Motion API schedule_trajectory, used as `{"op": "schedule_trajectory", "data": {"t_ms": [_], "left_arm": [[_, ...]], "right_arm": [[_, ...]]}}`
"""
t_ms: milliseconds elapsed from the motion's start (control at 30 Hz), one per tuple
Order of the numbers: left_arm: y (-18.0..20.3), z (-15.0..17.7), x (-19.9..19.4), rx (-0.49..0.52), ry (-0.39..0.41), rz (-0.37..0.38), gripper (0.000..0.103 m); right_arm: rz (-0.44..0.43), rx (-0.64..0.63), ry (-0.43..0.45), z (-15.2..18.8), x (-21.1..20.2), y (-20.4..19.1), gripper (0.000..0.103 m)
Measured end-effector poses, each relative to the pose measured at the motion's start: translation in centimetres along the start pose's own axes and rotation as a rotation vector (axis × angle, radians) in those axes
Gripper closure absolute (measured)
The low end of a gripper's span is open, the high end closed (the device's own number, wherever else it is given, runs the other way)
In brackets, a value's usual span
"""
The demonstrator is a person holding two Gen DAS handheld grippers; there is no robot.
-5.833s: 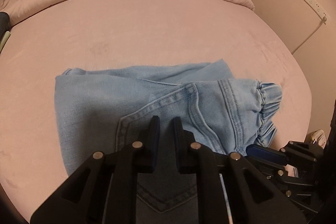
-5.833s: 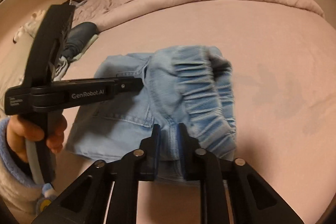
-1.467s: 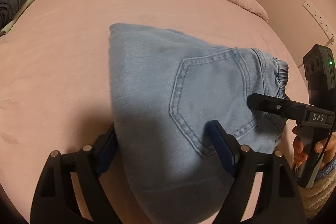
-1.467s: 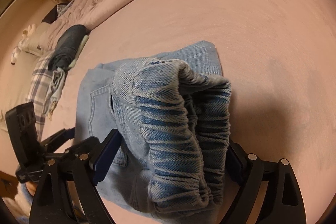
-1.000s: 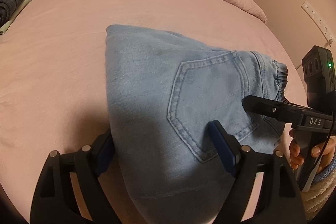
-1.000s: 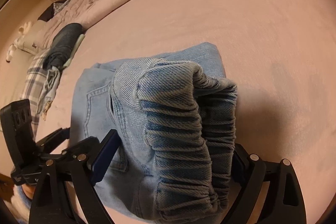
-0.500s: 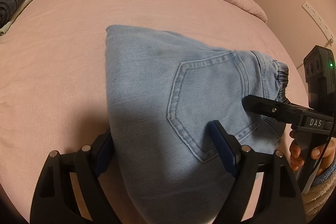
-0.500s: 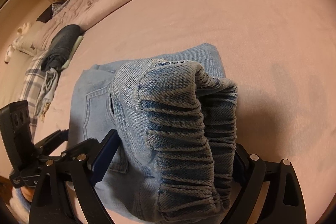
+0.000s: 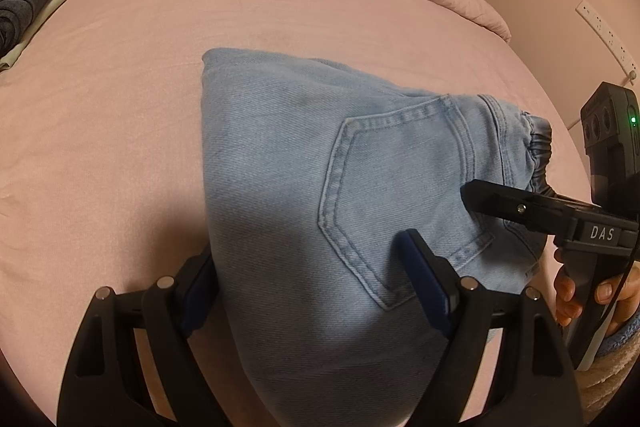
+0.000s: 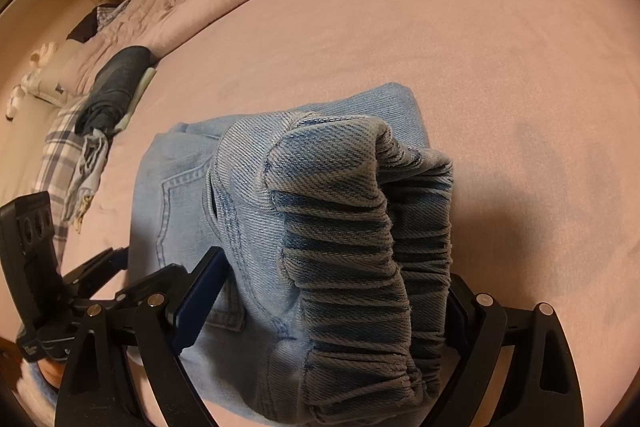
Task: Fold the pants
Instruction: 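Hold the folded jeans flat with both tools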
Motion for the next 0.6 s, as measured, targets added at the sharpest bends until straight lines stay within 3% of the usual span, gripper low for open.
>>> {"op": "schedule_trajectory", "data": {"t_ms": [267,600], "left_arm": [[0.03,0.01,0.02,0.0,-0.001,-0.007,0.021],[-0.02,0.0,-0.4,0.002,0.005,-0.037,0.038]], "right_arm": [[0.008,0.0,0.001,0.03,0.01,-0.1,0.01],[0.031,0.002,0.012,0.16,-0.14,-0.34,0.012]]}}
Point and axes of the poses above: each gripper's, at about its wrist camera, not at the fingertips, and x roughly the way its jaws point, y to its right, z to its underside, the point moved 8 cm from there along x, roughly the way its jaws point, and after that the axes turned 9 degrees about y, right-handed, at the moved point
